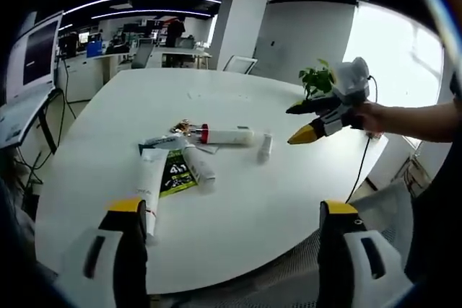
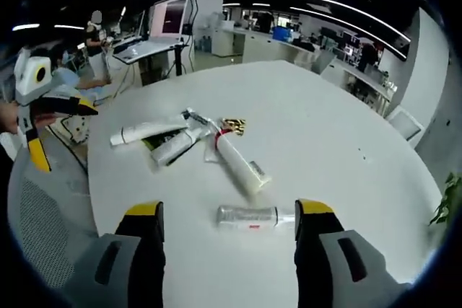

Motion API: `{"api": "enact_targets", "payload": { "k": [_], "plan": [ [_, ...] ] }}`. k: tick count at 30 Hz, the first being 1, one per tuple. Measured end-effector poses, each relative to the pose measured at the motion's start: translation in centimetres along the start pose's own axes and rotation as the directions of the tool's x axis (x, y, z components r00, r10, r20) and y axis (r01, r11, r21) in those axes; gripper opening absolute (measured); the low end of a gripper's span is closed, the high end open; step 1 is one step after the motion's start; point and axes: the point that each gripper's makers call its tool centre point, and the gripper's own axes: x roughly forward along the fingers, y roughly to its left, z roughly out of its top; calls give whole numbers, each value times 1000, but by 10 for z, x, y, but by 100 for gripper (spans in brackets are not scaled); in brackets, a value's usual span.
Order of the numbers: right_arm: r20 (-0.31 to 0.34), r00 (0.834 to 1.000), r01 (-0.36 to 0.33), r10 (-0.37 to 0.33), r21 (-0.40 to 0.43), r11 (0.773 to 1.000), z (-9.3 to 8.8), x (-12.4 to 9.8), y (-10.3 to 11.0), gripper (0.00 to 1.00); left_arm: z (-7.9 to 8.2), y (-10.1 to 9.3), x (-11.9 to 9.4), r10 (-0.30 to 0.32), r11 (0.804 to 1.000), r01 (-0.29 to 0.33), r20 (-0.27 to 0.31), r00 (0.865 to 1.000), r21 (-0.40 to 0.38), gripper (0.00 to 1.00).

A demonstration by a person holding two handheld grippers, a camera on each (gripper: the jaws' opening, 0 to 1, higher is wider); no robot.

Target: Arrange the skincare products in the storage area until every visible bottle or jar stands upright without overlapping.

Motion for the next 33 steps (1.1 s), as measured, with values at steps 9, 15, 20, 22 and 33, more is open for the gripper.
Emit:
{"api": "enact_targets", "payload": {
  "k": [9,15,20,22,33],
  "plan": [
    [-15,1000,-27,26,-91,995,39,17,-8,69,0,-1,-1,-7,1000,7,4,1000,-6,92],
    [-45,997,-70,65,-133,989,47,37,-9,66,2,0,-2,-2,1000,2,15,1000,-19,92],
    [-74,993,-103,92,-161,982,51,48,-8,66,3,0,-2,0,1000,0,18,1000,-28,92],
    [-88,991,-116,102,-176,978,52,54,-10,66,3,0,-2,0,999,0,18,1000,-32,92],
    [-167,976,-177,140,-228,957,47,82,-14,63,1,3,-2,1,999,-1,13,1000,-43,92]
  ]
}}
